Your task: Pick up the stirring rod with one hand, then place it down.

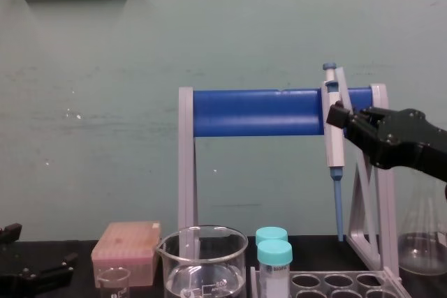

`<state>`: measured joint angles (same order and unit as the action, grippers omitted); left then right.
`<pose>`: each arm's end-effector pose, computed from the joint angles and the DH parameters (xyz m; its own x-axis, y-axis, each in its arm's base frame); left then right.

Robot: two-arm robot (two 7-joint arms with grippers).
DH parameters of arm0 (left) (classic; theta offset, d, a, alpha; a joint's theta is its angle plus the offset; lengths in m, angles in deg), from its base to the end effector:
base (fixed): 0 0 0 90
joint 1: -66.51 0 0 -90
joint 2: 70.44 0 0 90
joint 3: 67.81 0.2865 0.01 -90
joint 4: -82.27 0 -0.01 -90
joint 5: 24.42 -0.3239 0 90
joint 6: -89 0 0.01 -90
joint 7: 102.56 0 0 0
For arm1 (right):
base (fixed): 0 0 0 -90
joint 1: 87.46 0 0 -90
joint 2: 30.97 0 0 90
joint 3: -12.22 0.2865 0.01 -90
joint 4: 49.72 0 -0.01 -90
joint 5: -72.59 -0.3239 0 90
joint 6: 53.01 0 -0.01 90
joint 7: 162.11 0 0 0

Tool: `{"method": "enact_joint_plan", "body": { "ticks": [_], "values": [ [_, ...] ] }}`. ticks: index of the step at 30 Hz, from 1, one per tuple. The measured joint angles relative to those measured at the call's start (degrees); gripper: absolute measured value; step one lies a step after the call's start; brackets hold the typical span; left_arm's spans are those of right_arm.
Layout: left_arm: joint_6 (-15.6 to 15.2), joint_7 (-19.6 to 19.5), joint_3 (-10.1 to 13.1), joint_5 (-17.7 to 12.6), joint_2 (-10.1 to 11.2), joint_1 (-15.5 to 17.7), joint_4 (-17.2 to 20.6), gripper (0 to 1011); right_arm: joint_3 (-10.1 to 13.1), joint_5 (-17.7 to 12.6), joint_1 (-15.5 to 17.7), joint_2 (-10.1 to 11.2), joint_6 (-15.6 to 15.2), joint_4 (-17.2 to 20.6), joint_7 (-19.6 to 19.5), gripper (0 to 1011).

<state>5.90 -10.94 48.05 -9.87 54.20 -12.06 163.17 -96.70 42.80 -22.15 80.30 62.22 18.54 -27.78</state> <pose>0.3718 0.0767 -0.3024 0.2923 0.8803 0.3736 -0.9553 0.2873 0.0703 0.4501 -0.0569 -0.2596 0.7434 -0.6287 0.2283 0.5553 0.7704 0.3133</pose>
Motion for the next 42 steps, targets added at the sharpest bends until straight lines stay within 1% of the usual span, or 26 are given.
{"method": "enact_joint_plan", "body": {
  "ticks": [6, 25, 34, 42],
  "values": [
    [0.0, 0.0, 0.0, 0.0, 0.0, 0.0, 0.0, 1000, -0.73, -0.83, 0.5, 0.44, -1.01, 0.57, 0.65, 72],
    [0.0, 0.0, 0.0, 0.0, 0.0, 0.0, 0.0, 1000, -1.96, -0.79, 1.15, 1.55, -2.52, 0.91, 0.29, 72],
    [0.0, 0.0, 0.0, 0.0, 0.0, 0.0, 0.0, 1000, -2.4, -0.79, 0.77, 1.49, -3.12, -0.16, 0.24, 72],
    [0.0, 0.0, 0.0, 0.0, 0.0, 0.0, 0.0, 1000, -2.82, -1.47, -0.16, 0.9, -4.03, -2.3, 0.65, 72]
  ]
}}
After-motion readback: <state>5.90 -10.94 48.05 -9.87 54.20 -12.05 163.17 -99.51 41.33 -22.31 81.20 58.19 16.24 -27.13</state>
